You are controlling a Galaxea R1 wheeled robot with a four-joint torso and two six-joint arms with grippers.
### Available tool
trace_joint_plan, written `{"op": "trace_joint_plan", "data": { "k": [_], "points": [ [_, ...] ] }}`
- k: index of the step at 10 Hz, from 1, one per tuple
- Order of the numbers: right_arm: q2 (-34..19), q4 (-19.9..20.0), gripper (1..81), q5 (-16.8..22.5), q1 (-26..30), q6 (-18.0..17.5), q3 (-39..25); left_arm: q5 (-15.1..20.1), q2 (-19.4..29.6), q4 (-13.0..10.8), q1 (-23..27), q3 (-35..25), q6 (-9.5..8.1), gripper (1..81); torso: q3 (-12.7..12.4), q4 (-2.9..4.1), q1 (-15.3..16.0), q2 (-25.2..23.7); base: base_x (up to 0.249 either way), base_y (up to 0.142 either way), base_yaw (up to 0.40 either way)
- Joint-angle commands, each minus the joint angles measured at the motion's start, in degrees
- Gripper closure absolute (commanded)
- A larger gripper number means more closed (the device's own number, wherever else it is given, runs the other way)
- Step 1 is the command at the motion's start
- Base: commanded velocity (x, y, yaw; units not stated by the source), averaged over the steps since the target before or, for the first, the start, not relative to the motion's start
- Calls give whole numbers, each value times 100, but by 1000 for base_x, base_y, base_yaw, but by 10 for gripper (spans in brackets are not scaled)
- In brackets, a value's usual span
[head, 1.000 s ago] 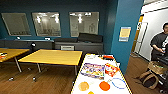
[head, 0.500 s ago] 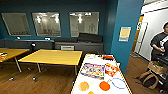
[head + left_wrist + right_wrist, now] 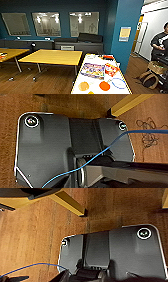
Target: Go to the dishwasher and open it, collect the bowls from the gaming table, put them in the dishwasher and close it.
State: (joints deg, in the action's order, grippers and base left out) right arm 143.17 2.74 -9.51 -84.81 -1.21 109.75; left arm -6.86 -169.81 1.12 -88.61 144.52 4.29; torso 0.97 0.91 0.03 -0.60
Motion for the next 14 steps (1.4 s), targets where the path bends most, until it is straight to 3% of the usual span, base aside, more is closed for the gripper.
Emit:
{"op": "trace_joint_plan", "data": {
  "k": [1, 4, 7, 9, 11, 14],
  "points": [
    [-2425, 350, 10, -603, 407, -343, -2455, 291, -9, -33, 270, -73, 10, 10, 0, 0, 0, 0, 0, 0, 0],
    [-3509, 341, 10, -754, 793, -643, -3381, 291, -9, -42, 270, -73, 10, 10, 0, 0, 0, 0, 0, 0, 0],
    [-4468, 350, 10, -710, 1452, -916, -4119, 300, -9, -41, 270, -73, 10, 10, 269, 0, -2, 0, 0, 0, 0],
    [-4820, 332, 10, -623, 1900, -1109, -4410, 300, -9, -33, 270, -73, 10, 10, 485, 0, -2, 0, 0, 0, 0],
    [-4900, 332, 10, -299, 2489, -1250, -4577, 300, -9, -33, 270, -73, 10, 10, 710, 0, -2, 2, 0, 0, 0],
    [-4839, 323, 10, 773, 3754, -1776, -4526, 300, 0, -33, 270, -55, 10, 10, 1043, 0, 2, 4, 0, 0, 0]
  ]
}}
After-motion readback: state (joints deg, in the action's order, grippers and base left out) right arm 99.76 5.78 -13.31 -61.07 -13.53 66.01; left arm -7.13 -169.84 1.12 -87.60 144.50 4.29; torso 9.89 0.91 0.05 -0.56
